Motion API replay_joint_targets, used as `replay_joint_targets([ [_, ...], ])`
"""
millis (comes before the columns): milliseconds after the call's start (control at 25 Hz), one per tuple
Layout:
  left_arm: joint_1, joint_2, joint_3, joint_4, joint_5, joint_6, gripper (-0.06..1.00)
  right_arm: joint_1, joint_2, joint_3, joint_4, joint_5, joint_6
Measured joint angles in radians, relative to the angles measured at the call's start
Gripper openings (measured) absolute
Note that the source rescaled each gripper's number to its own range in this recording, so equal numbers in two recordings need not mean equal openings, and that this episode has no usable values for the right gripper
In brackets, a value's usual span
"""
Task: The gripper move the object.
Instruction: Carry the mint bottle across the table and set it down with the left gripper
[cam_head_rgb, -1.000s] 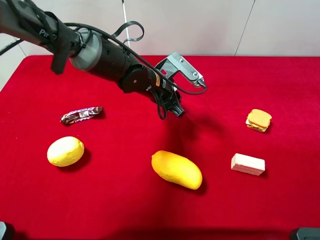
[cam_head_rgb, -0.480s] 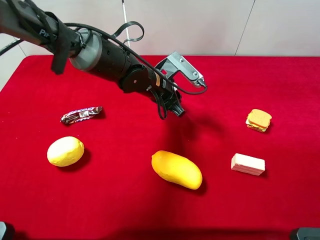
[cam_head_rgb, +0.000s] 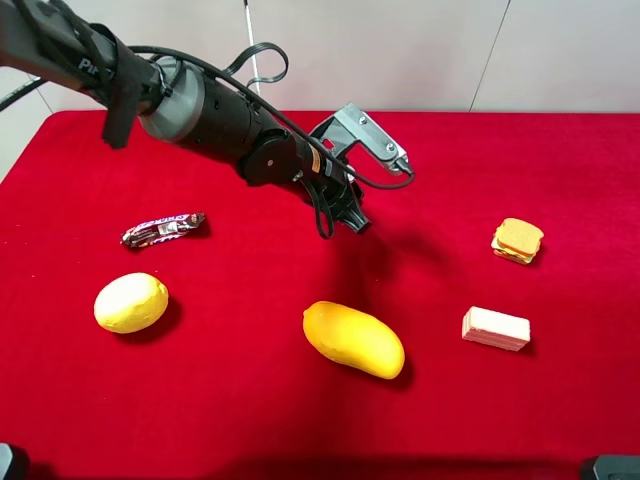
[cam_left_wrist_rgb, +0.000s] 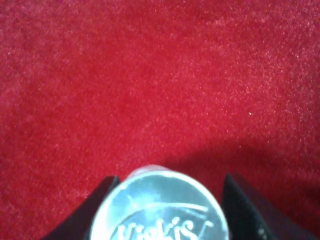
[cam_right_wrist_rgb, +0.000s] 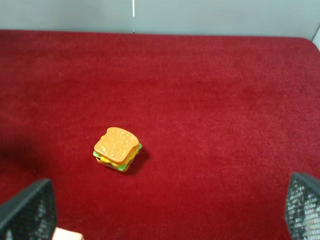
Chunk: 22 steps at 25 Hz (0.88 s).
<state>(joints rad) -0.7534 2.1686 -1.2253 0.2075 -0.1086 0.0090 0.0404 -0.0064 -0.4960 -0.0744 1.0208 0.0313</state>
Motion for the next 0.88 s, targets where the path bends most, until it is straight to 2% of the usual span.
replay_joint_targets([
  [120, 0.000, 0.000, 0.000, 0.000, -0.002, 0.000, 0.21, 0.000, 0.000, 0.000, 0.000, 0.000, 0.000],
  [440, 0.000, 0.000, 0.000, 0.000, -0.003, 0.000, 0.66, 0.000, 0.000, 0.000, 0.000, 0.000, 0.000],
  [600, 0.000, 0.000, 0.000, 0.000, -0.003, 0.004, 0.85, 0.000, 0.000, 0.000, 0.000, 0.000, 0.000],
  [720, 0.000, 0.000, 0.000, 0.000, -0.003, 0.004, 0.95, 0.000, 0.000, 0.000, 0.000, 0.000, 0.000],
  [880, 0.000, 0.000, 0.000, 0.000, -0.003, 0.004, 0.99, 0.000, 0.000, 0.000, 0.000, -0.001, 0.000],
])
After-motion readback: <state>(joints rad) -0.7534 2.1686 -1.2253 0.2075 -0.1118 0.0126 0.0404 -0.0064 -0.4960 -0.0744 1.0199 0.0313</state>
